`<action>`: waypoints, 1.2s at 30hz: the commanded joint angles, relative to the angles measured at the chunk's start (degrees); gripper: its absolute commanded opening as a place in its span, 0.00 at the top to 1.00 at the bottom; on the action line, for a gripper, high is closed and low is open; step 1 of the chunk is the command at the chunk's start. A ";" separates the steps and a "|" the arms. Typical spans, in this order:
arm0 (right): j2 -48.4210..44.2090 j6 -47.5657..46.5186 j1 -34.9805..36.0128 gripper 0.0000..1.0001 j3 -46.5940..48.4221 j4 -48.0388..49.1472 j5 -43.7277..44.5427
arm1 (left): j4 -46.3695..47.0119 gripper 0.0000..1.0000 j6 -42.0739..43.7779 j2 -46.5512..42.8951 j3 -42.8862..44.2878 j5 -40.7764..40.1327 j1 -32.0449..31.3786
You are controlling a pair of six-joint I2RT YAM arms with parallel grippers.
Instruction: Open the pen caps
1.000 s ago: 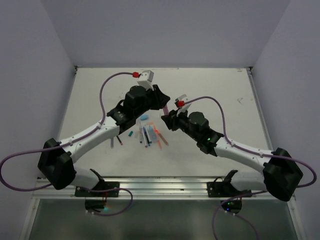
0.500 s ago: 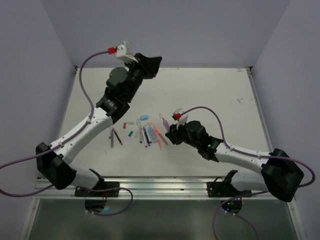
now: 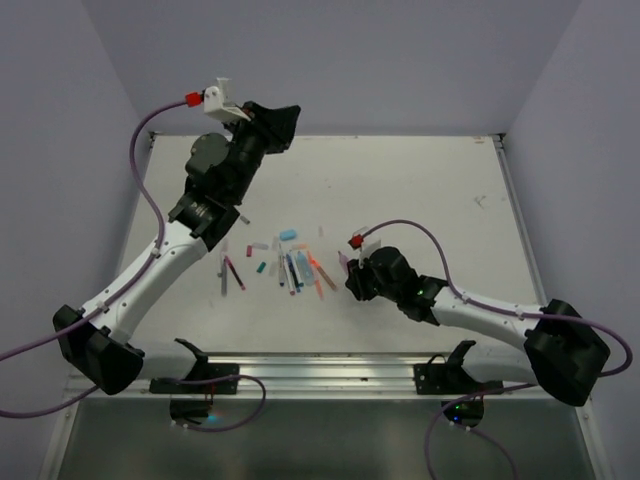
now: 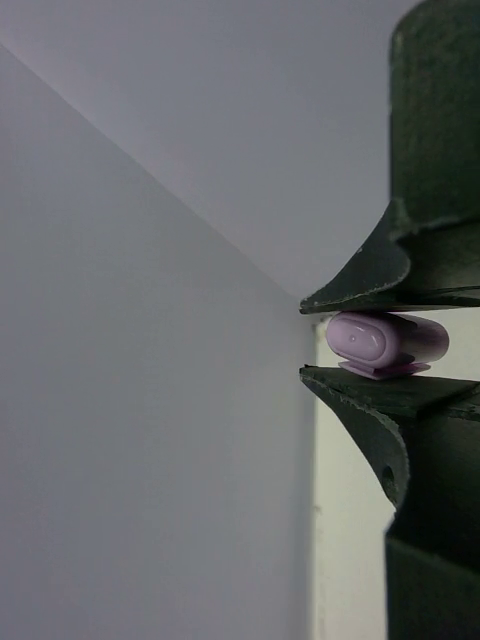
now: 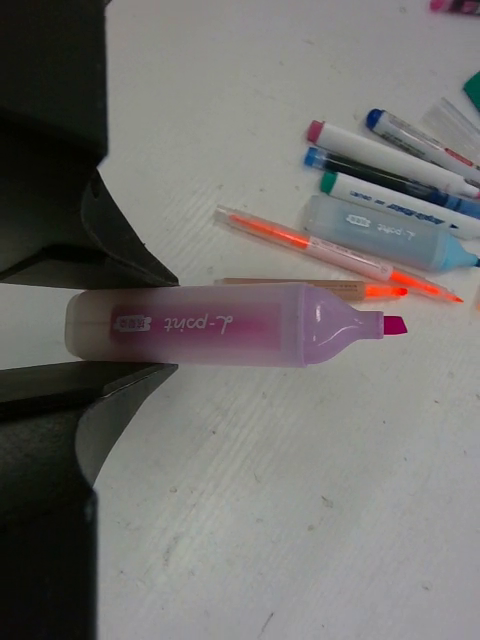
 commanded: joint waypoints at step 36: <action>12.22 8.79 -3.58 0.35 17.68 -13.67 4.29 | -27.55 0.94 7.51 15.89 -21.35 7.77 13.83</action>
